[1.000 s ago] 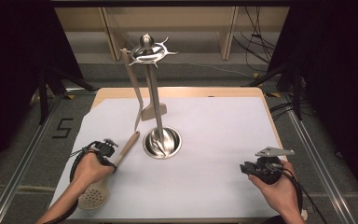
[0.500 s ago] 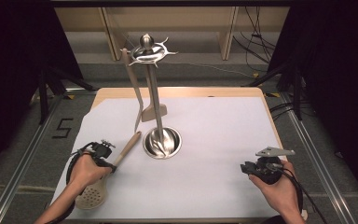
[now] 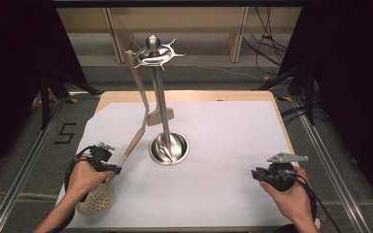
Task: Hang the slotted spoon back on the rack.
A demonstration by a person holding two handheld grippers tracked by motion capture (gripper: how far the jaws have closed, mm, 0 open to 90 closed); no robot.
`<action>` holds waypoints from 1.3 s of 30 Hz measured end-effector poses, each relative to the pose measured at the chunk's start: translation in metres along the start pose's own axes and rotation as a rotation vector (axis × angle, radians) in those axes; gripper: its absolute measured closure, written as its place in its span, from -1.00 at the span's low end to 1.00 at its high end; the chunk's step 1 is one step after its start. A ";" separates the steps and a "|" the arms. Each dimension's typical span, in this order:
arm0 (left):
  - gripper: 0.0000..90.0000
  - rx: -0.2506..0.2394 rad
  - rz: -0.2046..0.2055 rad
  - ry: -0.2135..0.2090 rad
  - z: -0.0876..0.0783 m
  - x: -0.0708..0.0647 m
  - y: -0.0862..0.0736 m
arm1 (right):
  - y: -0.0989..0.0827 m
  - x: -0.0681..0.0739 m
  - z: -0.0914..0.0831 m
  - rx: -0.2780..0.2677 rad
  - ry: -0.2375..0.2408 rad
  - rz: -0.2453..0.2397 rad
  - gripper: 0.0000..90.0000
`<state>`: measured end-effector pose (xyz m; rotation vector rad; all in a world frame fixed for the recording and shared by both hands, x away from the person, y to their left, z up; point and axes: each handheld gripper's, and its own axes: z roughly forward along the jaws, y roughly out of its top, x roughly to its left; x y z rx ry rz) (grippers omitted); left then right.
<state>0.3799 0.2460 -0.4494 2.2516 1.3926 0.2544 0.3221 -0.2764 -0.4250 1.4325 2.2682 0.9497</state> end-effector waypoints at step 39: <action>0.73 -0.447 -0.109 -0.024 -0.066 0.007 -0.012 | 0.001 0.002 0.000 -0.007 -0.008 -0.005 0.65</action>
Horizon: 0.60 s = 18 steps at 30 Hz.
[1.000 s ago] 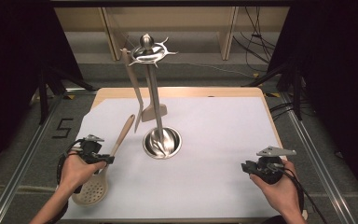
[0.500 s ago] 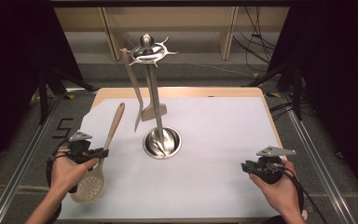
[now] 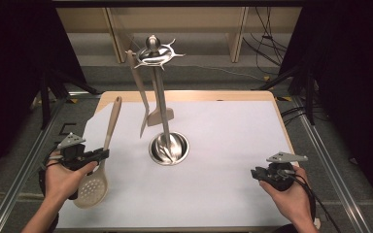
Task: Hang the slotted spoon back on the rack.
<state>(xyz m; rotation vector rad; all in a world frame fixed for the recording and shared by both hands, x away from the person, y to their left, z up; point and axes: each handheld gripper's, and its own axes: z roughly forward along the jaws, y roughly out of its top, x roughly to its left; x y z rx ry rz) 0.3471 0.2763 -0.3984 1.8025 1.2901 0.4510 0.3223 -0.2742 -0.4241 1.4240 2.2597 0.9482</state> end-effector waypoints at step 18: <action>0.73 -0.100 0.015 -0.018 -0.026 -0.013 0.008 | 0.000 0.001 0.000 0.005 0.003 0.008 0.63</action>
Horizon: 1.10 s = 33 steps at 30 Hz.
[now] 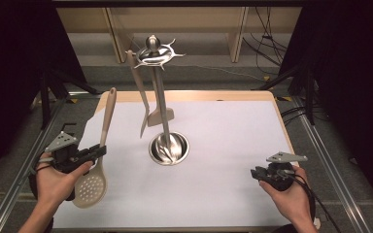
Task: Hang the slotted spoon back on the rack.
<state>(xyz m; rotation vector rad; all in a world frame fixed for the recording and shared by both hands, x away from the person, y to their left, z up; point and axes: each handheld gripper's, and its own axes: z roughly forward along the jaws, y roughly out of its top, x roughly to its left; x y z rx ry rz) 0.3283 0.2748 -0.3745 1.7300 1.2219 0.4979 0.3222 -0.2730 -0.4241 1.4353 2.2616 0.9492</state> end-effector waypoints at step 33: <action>0.73 -0.096 0.041 -0.026 -0.021 -0.017 0.003 | -0.001 0.000 0.003 -0.007 -0.019 -0.017 0.32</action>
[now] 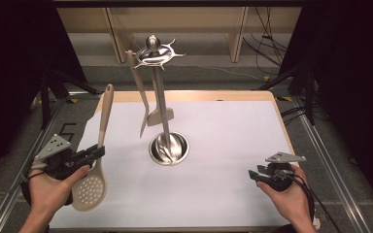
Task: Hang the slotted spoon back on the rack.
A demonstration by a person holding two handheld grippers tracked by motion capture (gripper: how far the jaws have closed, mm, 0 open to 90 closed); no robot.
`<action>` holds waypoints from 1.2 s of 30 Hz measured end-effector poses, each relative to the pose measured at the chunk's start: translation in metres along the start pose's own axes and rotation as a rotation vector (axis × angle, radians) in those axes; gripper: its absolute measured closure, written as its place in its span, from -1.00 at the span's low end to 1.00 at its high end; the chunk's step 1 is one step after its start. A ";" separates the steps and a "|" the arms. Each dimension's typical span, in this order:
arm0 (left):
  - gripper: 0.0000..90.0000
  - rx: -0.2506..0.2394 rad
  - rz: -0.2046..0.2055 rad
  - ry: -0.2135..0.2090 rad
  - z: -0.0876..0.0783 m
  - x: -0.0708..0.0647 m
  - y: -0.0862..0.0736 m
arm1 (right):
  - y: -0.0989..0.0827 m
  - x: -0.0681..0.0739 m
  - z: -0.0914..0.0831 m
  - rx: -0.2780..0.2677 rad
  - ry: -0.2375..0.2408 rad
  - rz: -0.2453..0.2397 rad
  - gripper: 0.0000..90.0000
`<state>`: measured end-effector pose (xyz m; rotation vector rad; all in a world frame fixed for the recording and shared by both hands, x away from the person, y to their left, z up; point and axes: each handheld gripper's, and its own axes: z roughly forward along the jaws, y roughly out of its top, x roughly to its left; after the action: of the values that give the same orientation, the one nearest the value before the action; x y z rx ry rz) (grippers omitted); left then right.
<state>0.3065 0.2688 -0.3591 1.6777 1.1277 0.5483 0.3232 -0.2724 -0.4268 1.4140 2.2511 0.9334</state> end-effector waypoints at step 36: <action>0.73 -0.043 0.040 -0.032 -0.007 -0.016 0.009 | 0.000 -0.002 0.002 -0.014 -0.001 -0.027 0.31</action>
<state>0.2976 0.2574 -0.3455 1.6699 1.0541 0.5651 0.3253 -0.2732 -0.4283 1.3739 2.2529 0.9384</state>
